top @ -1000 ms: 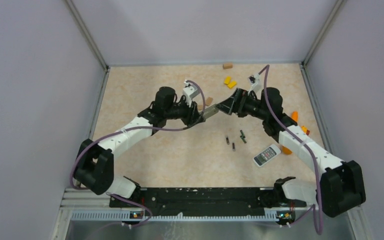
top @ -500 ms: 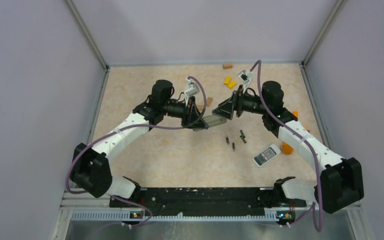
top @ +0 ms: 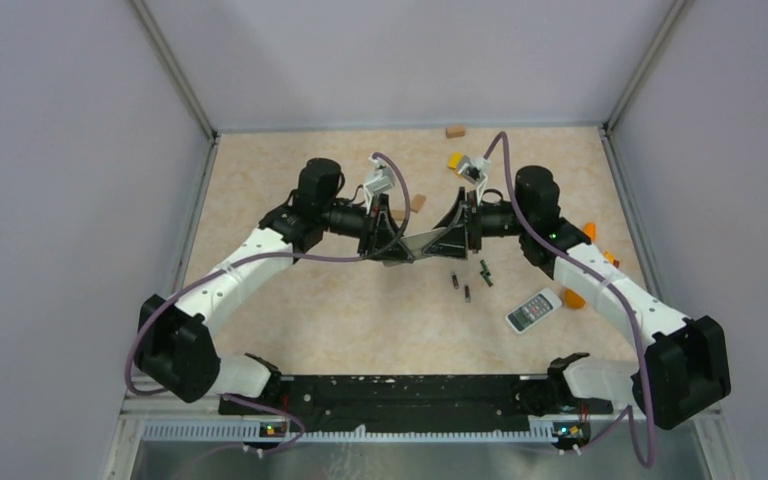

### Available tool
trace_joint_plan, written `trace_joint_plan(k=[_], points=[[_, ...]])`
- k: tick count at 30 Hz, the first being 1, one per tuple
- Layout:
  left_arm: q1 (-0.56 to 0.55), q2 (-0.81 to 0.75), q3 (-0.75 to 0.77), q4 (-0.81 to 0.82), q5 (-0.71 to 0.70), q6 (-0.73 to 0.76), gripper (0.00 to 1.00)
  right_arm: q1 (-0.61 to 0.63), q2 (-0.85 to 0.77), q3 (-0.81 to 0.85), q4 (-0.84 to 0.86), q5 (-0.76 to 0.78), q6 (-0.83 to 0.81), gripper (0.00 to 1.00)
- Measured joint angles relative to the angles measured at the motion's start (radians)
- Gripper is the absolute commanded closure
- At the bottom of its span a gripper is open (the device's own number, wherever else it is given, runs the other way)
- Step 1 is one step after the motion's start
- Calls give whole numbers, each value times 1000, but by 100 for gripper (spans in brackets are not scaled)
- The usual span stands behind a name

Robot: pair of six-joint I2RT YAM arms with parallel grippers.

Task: Load the batteries into the remote control
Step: Adjust the remote control.

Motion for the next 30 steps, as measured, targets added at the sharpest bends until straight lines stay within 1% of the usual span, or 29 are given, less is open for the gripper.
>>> trace_joint_plan(k=[1, 2, 3, 4, 6, 7, 8, 10, 12, 13, 14, 16, 19, 22, 27, 30], points=[[0, -4, 0, -3, 2, 0, 70, 2, 0, 0, -4, -3, -8, 82], [0, -8, 0, -7, -2, 0, 62, 1, 0, 3, -11, -14, -4, 93], [0, -11, 0, -13, -5, -4, 53, 3, 0, 6, -11, -19, -12, 100], [1, -13, 0, -17, 2, -6, 42, 3, -2, 10, -9, -26, -18, 100], [2, -24, 0, -9, -4, -22, 26, 3, -4, 16, -8, -20, -2, 100], [3, -33, 0, 3, -14, -49, 25, 3, -5, 17, 0, -9, 8, 100], [5, -41, -1, 22, -27, -80, 24, 3, -6, 17, 7, 2, 15, 100], [11, -62, -12, 108, -64, -199, 24, 3, -9, 17, 32, 33, 52, 100], [25, -90, -47, 242, -86, -353, 24, 3, -16, 17, 68, 53, 96, 100], [32, -108, -82, 358, -93, -462, 24, 3, -20, 17, 100, 62, 129, 100], [42, -113, -97, 410, -95, -518, 25, 3, -26, 17, 135, 70, 163, 100], [56, -116, -137, 552, -103, -641, 28, 3, -37, 17, 195, 83, 218, 100], [76, -116, -184, 723, -116, -802, 38, 3, -46, 21, 259, 99, 294, 100], [88, -116, -193, 824, -124, -896, 44, 3, -46, 33, 285, 114, 353, 100], [107, -117, -194, 946, -126, -987, 43, 3, -45, 39, 313, 133, 412, 100], [114, -129, -212, 986, -126, -1013, 50, 3, -45, 39, 325, 138, 439, 100]])
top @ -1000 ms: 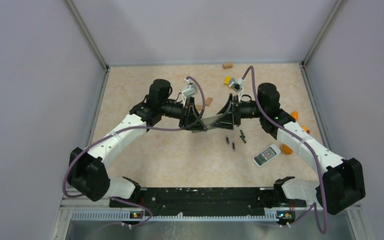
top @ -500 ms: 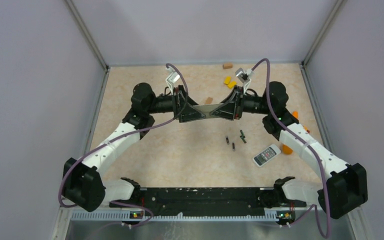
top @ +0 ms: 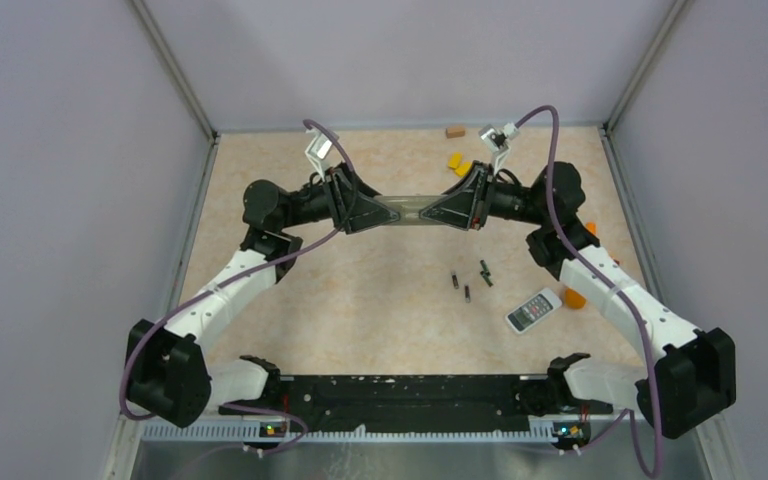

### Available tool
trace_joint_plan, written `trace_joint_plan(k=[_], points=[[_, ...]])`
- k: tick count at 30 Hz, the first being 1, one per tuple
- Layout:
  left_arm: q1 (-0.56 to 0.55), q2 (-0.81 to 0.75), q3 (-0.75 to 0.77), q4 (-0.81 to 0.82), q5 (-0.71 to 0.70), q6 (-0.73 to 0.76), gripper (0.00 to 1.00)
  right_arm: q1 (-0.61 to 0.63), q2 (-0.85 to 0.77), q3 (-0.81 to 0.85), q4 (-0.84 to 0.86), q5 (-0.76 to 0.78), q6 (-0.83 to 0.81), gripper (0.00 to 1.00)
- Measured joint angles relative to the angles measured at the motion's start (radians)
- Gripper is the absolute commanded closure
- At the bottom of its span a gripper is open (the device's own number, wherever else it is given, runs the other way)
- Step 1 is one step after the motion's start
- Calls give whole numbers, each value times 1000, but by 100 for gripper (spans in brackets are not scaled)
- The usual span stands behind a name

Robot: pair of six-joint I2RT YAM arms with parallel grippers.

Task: Load the batteries into the remote control
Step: Adjust the remote control.

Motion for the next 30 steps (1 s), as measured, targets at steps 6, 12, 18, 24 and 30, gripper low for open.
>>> trace_joint_plan(k=[6, 12, 18, 24, 30], points=[[7, -8, -16, 15, -6, -10, 84, 2, 3, 0, 39, -6, 52, 100], [12, -14, -18, -17, -12, 13, 100, 4, 21, 0, 47, -6, 65, 28], [8, -66, -13, -334, -115, 217, 100, 4, 40, 47, -162, 172, -27, 14], [8, -92, -8, -665, -358, 386, 100, -1, 45, 49, -346, 395, -79, 34], [8, 1, -32, -755, -412, 396, 100, 2, 94, -12, -355, 462, -76, 50]])
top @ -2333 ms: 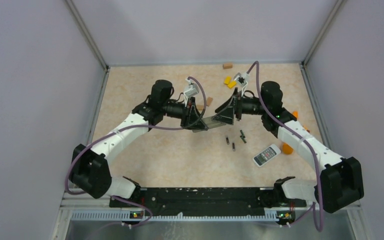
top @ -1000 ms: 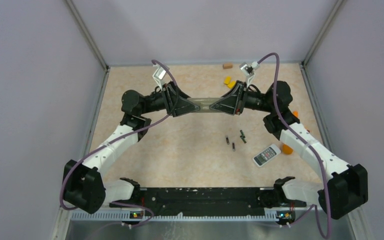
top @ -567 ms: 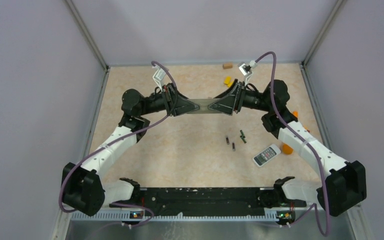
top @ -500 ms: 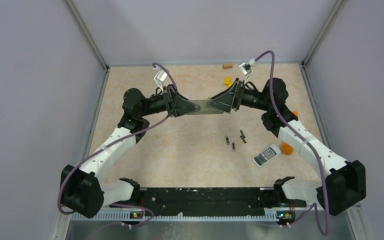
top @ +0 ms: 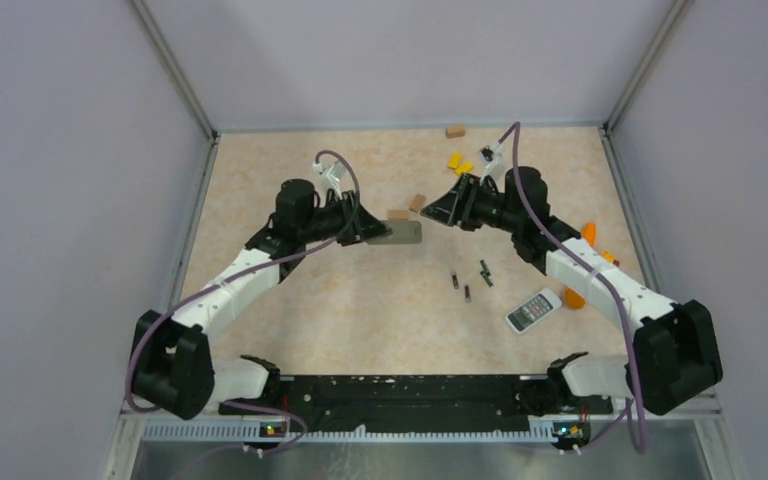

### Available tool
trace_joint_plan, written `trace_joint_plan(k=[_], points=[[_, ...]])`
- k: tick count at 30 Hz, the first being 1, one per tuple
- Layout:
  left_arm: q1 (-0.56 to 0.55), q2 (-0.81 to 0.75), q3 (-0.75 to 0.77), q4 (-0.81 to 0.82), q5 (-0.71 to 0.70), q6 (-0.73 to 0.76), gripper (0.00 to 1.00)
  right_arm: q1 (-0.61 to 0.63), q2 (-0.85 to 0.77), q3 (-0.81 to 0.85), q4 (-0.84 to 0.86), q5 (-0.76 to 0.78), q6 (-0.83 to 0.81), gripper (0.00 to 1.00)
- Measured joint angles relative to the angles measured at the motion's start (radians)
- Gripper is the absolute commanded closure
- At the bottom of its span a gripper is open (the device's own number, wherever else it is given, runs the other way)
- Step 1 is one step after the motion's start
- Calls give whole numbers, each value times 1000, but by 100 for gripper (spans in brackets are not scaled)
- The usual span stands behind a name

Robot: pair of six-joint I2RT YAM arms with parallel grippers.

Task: Load the batteries into the remote control
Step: Adjust the remote control.

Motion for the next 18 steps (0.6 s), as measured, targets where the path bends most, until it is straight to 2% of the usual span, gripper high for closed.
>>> trace_joint_plan(k=[4, 8, 10, 18], points=[[0, 102, -50, -10, 11, -32, 100, 14, 73, -79, 28, 3, 32, 53], [0, 203, -97, -17, 34, -43, 100, 36, 138, -124, 43, 7, 70, 45], [0, 247, -97, -19, 47, -37, 100, 43, 155, -139, 55, 9, 87, 44], [2, 313, -97, -26, 74, -1, 100, 77, 283, -172, 137, -6, 152, 57]])
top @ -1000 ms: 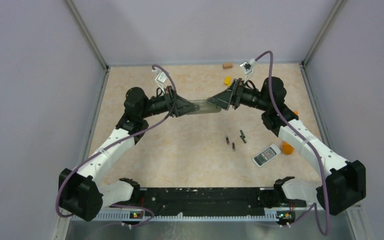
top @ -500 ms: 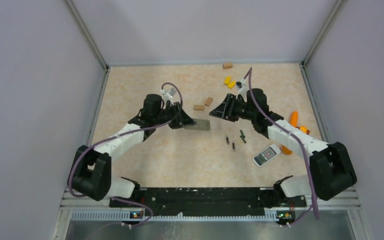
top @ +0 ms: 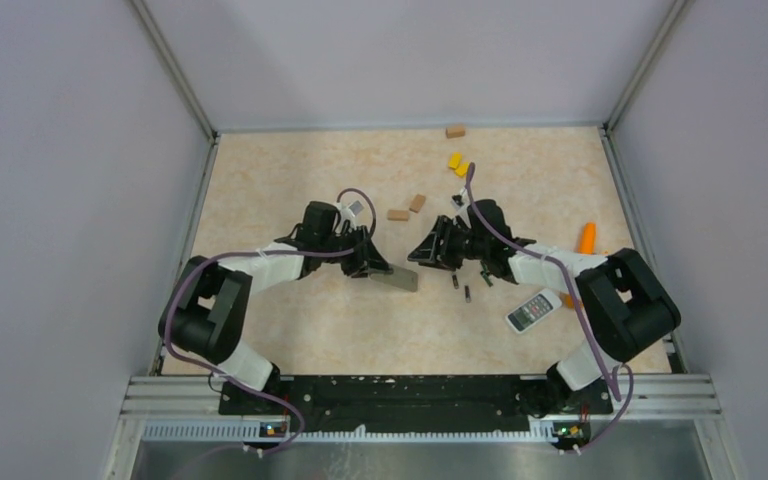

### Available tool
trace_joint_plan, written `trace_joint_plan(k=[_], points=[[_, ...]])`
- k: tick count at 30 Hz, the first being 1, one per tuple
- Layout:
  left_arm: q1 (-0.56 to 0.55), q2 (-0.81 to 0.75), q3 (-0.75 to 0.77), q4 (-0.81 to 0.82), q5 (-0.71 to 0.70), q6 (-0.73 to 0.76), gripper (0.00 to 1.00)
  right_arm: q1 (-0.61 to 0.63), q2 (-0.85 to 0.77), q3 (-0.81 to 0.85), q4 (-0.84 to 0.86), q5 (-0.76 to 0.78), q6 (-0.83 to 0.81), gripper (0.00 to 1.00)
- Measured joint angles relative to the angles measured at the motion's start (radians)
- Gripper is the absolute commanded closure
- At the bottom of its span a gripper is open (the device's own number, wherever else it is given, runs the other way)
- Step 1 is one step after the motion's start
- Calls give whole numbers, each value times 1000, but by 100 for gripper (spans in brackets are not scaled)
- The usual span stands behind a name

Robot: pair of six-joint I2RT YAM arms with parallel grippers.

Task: Load the batteries into the remote control
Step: Adjust the remote control, then remove the battery cover from the remote control.

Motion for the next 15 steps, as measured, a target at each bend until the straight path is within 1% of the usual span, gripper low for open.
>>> trace_joint_plan(k=[10, 15], points=[[11, 37, -6, 14, 41, 8, 100, 52, 72, -50, 105, 0, 68, 63], [13, 41, -9, 14, 48, 8, 100, 54, 81, -55, 116, 14, 84, 63]])
